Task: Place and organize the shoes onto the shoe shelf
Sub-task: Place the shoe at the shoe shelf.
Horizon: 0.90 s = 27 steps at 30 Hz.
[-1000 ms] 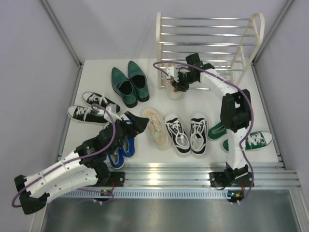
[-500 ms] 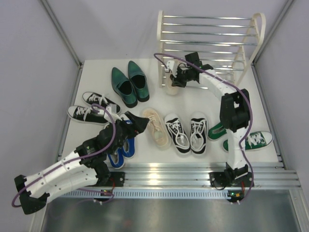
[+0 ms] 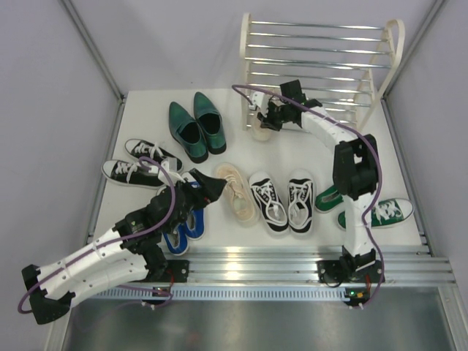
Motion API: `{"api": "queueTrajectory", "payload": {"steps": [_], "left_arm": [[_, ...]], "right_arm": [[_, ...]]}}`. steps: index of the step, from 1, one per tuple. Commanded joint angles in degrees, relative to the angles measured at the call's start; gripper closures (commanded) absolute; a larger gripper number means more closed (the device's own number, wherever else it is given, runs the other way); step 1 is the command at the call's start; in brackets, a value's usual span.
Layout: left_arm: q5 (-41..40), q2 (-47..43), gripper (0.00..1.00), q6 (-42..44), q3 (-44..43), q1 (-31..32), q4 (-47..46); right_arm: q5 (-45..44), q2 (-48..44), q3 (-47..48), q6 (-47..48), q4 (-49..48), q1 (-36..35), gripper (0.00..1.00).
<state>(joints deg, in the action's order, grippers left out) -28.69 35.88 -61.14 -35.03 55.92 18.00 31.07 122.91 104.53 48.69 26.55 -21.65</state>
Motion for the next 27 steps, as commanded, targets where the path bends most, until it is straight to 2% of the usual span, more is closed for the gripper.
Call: {"api": "queueTrajectory", "payload": {"steps": [1, 4, 5, 6, 12, 17, 20, 22, 25, 27], "left_arm": [[0.5, 0.2, 0.11, 0.1, 0.8, -0.1, -3.5], [0.6, 0.5, 0.10, -0.8, 1.2, 0.0, -3.9], [0.6, 0.9, 0.10, -1.4, 1.3, -0.1, -4.0], [0.7, 1.0, 0.11, -1.8, 1.3, 0.0, -4.0], [2.0, 5.3, 0.11, -4.9, 0.6, 0.0, -3.8], [2.6, 10.2, 0.11, -7.4, -2.1, -0.1, -0.8], [2.3, 13.2, 0.11, -10.0, -3.8, -0.1, 4.1], [2.7, 15.7, 0.13, -10.9, -5.1, -0.3, 6.9], [4.0, 18.9, 0.18, -12.5, -6.0, -0.6, 7.8], [4.0, 21.0, 0.21, -13.6, -7.0, -1.1, 9.7]], "right_arm": [[-0.7, -3.6, -1.2, 4.3, -3.0, -0.2, 0.91], [-0.7, -4.3, -2.6, 4.4, -3.2, -0.3, 0.83], [-0.7, -4.9, -2.9, 4.3, -3.2, -0.3, 0.78], [-0.8, -5.2, -3.5, 4.2, -3.3, -0.3, 0.66], [-1.2, -9.3, -4.9, 0.7, -4.7, -0.2, 0.40], [-0.1, -15.2, -6.6, -4.0, -3.0, 0.0, 0.33], [2.8, -19.4, -7.0, -6.3, 2.8, 0.2, 0.31], [7.1, -21.4, -6.8, -8.7, 10.2, 0.3, 0.31], [12.1, -26.3, -10.6, -12.1, 16.3, 0.6, 0.30], [15.2, -32.1, -17.8, -14.2, 15.6, 0.6, 0.30]]}}
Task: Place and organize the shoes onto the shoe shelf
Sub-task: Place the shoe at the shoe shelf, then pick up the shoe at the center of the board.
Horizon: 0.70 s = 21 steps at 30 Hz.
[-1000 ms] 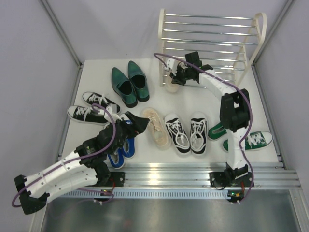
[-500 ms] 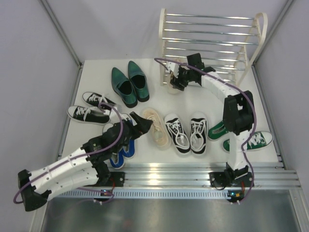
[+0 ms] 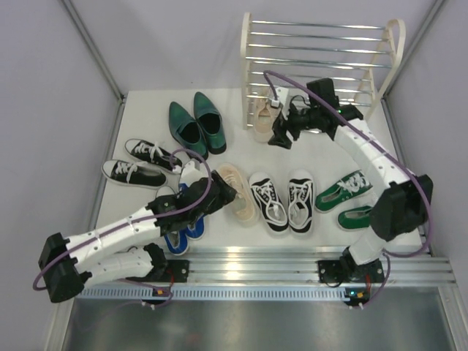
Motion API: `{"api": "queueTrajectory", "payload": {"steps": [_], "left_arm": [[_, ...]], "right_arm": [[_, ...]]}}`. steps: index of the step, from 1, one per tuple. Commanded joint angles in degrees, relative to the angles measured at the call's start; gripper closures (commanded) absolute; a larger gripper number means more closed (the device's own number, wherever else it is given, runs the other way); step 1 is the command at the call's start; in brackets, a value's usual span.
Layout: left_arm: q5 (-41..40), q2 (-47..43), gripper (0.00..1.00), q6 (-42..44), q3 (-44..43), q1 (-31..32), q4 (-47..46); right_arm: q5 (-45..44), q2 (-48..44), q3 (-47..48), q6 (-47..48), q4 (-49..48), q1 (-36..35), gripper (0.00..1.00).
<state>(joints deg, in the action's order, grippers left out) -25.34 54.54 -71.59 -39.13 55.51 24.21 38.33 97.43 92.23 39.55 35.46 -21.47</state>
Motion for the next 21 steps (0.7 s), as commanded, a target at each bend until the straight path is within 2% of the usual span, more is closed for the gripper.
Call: {"api": "queueTrajectory", "payload": {"steps": [1, 5, 8, 11, 12, 15, 16, 19, 21], "left_arm": [[0.7, 4.8, 0.22, -3.1, -4.1, -1.1, 3.9], [2.1, 11.1, 0.25, -0.7, -6.9, -2.3, 4.2], [2.8, 16.3, 0.26, 3.4, -8.0, -4.5, 3.1], [6.9, 20.8, 0.35, 7.8, -8.3, -7.2, 0.9], [8.0, 22.3, 0.44, 8.5, -8.2, -8.4, -0.7], [10.7, 23.9, 0.57, 10.2, -7.9, -9.0, -2.9], [11.1, 23.8, 0.73, 10.6, -7.6, -9.0, -3.6], [12.1, 21.8, 1.00, 12.4, -7.3, -9.0, -4.6], [12.0, 19.0, 1.00, 13.9, -7.6, -8.8, -5.2]], "right_arm": [[9.2, -8.6, -8.1, -6.1, 5.9, 0.4, 0.30], [9.0, -19.7, -20.6, -6.6, 4.9, 0.6, 0.30], [9.6, -23.7, -24.4, -5.5, 6.5, 2.2, 0.30], [10.5, -26.2, -26.4, -4.6, 7.4, 4.9, 0.30], [10.5, -26.8, -26.7, -4.3, 7.4, 5.6, 0.30], [10.9, -28.1, -27.4, -4.1, 7.7, 6.2, 0.30], [11.2, -28.3, -27.7, -4.1, 7.6, 6.2, 0.30], [12.0, -28.8, -28.5, -4.6, 7.4, 6.3, 0.30], [13.0, -28.9, -28.5, -5.4, 7.3, 6.2, 0.31]]}}
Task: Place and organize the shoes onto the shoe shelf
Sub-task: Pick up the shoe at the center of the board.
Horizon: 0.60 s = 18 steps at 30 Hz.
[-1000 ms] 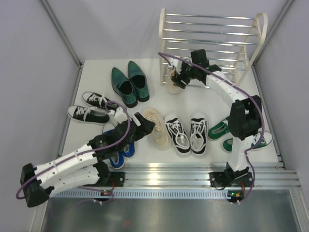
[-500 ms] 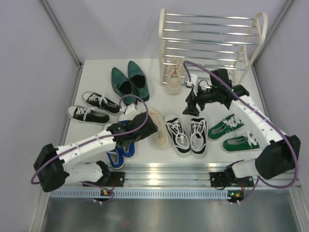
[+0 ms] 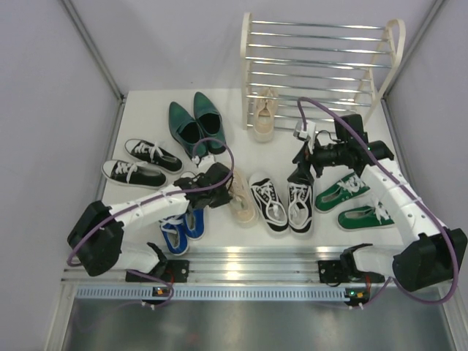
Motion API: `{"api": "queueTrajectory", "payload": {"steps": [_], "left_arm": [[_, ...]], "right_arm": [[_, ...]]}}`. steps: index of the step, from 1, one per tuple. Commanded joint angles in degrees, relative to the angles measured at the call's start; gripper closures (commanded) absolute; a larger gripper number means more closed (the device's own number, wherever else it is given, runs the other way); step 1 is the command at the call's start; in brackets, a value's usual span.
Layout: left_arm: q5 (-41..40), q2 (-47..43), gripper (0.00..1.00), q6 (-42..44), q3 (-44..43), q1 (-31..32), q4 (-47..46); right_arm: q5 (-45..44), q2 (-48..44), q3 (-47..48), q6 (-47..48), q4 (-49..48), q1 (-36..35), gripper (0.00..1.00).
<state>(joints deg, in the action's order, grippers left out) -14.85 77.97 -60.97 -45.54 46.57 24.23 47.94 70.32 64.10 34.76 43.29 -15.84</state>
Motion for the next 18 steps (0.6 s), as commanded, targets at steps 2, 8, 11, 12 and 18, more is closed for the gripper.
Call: {"api": "queueTrajectory", "payload": {"steps": [2, 8, 11, 12, 18], "left_arm": [[2.0, -6.5, 1.00, 7.0, -1.7, 0.5, -7.4], [5.0, -11.6, 1.00, 14.5, -6.5, 1.3, -9.3], [5.0, -11.8, 1.00, 14.7, -9.5, 1.4, -9.2], [5.2, -11.4, 1.00, 14.6, -10.2, 1.4, -9.4], [6.1, -8.6, 1.00, 13.5, -14.0, 1.9, -11.7]], "right_arm": [[3.5, -1.5, -0.6, -4.7, -2.8, 0.5, 0.33], [5.0, 1.6, 3.6, -20.0, -6.1, -3.6, 0.36], [0.0, 3.2, 5.5, -29.7, -8.7, -6.5, 0.36], [-1.4, 3.4, 5.7, -32.6, -9.9, -9.0, 0.36], [-29.3, 4.6, 6.0, -47.9, -11.8, -20.0, 0.33]]}}
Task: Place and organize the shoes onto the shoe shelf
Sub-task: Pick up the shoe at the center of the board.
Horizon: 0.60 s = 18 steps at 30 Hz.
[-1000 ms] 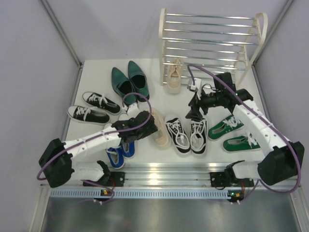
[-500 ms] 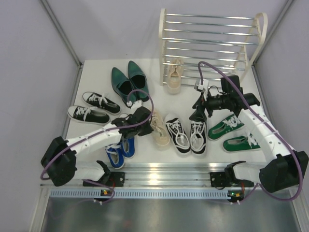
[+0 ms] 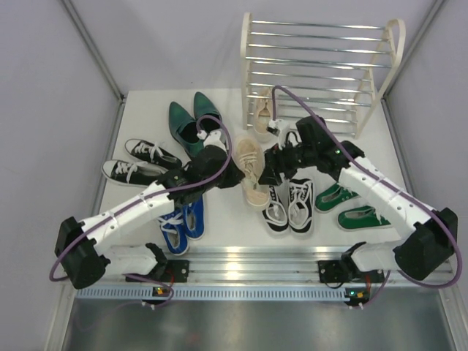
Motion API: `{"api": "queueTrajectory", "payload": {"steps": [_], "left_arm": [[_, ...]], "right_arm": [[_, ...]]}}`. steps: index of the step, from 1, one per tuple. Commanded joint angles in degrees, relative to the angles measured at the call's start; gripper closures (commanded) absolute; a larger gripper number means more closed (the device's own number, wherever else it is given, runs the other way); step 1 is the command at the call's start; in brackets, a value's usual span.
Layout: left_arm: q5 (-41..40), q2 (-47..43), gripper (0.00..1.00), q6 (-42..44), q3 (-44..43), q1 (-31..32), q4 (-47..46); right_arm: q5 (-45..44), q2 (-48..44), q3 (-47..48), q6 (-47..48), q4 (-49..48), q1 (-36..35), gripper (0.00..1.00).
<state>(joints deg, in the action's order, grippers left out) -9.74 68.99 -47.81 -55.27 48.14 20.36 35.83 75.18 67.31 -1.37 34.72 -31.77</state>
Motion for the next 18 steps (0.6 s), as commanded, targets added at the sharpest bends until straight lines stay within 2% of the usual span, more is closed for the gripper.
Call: {"api": "queueTrajectory", "payload": {"steps": [1, 3, 8, 10, 11, 12, 16, 18], "left_arm": [[1.0, 0.8, 1.00, 0.4, -4.8, 0.4, -7.9], [0.9, 1.8, 1.00, 0.4, -6.1, 0.4, -7.9], [2.4, 3.4, 1.00, -0.4, -7.5, 0.4, -9.6], [3.6, 3.8, 1.00, -0.9, -7.6, 0.4, -11.2], [3.9, 4.0, 1.00, -1.1, -7.6, 0.4, -11.7], [4.4, 4.0, 1.00, -1.3, -7.6, 0.4, -12.1], [5.2, 4.0, 1.00, -1.9, -7.1, 0.4, -13.9], [5.3, 3.9, 1.00, -2.3, -6.8, 0.4, -15.1]], "right_arm": [[-21.0, -0.4, 3.1, -11.8, -3.2, -5.0, 0.32], [-26.7, -0.3, 3.3, -10.7, -2.6, -7.2, 0.31], [-31.1, -0.3, 1.8, -8.2, -3.3, -8.6, 0.34], [-31.9, 0.1, 1.0, -7.3, -5.0, -9.0, 0.41], [-32.5, 0.4, 0.8, -6.2, -5.7, -9.4, 0.50], [-33.8, 0.7, 0.5, -5.8, -6.1, -9.6, 0.54], [-33.4, 2.7, 1.2, -5.7, -5.8, -9.9, 0.59], [-32.9, 3.0, 1.3, -5.6, -6.1, -10.0, 0.66]]}}
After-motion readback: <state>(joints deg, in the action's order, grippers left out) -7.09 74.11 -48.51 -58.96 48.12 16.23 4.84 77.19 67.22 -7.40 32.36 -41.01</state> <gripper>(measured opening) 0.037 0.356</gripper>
